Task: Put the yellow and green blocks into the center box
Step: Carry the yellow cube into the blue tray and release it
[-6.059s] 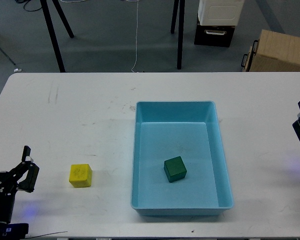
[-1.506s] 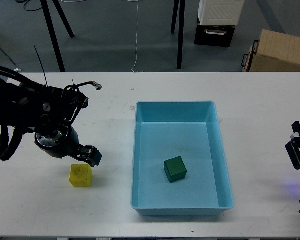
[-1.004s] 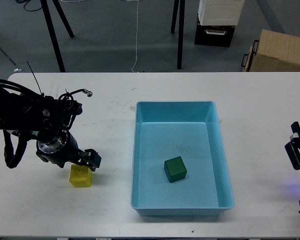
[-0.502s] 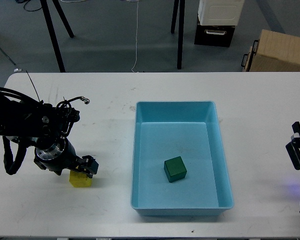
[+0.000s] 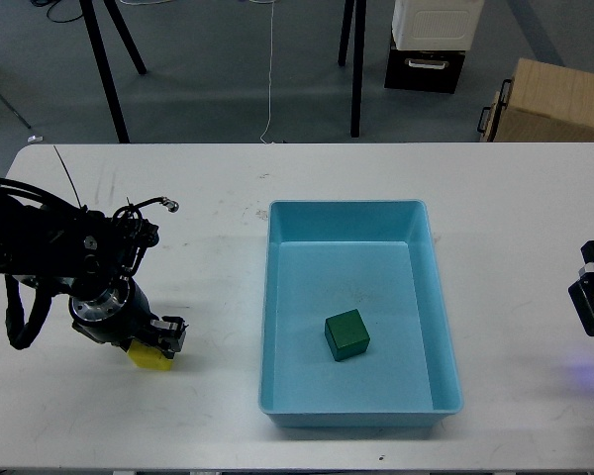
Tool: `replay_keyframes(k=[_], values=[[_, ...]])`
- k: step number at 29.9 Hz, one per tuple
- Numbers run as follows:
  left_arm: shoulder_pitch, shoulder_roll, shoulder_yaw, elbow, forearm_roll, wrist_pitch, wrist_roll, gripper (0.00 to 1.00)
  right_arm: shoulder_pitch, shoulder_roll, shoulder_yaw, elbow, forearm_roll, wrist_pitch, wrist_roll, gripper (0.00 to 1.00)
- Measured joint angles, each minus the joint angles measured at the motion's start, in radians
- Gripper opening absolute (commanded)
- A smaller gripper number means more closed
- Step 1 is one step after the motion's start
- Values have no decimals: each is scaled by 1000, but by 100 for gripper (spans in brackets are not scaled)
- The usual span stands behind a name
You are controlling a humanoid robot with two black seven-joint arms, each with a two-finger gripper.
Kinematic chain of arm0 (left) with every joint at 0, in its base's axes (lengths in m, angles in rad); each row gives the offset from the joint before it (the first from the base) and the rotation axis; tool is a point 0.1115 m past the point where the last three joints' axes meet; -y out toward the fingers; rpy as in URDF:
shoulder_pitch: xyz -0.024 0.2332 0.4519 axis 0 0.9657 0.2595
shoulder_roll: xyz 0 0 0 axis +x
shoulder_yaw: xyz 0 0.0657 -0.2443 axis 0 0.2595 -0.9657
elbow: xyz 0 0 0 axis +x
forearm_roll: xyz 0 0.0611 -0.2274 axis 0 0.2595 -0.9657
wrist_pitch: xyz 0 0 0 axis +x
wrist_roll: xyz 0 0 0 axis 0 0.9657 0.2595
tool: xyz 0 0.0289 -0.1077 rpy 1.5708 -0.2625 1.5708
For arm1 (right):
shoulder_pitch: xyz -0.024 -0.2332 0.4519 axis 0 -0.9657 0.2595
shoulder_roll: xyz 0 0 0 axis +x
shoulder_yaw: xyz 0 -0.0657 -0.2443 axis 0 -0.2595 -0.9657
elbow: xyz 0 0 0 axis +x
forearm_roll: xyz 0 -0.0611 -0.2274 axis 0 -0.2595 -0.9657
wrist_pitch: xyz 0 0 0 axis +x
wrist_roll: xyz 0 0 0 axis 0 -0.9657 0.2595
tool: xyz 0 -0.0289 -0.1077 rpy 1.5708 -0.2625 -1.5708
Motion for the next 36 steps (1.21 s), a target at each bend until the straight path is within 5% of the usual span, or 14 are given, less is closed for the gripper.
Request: replay_keyframes(k=[8,12,17,24,26,31,36], values=[[-275,-12,-108,-26,-19,0,-10,0,-2,-1,3,1,0,0,0,100],[-409,-121,-189,-24,-72,0,-19,0,-2,-11,3,2,-1,0,0,100],[-415,-335,-199,32,-87,0,-31,0,-2,-21,4,2,-1,0,0,100],[-347,-371,-198,110,-89,0,-68,14,-12,-23,12,0,-1,0,0,100],[-304,-372,-197,123,-89,0,-74,21,-13,-23,13,0,-1,0,0,100],[-243,-372,-196,129,-89,0,-154,71,-14,-22,14,1,-1,0,0,100],[-214,-372,-196,132,-89,0,-218,85,-14,-22,15,1,-1,0,0,100]])
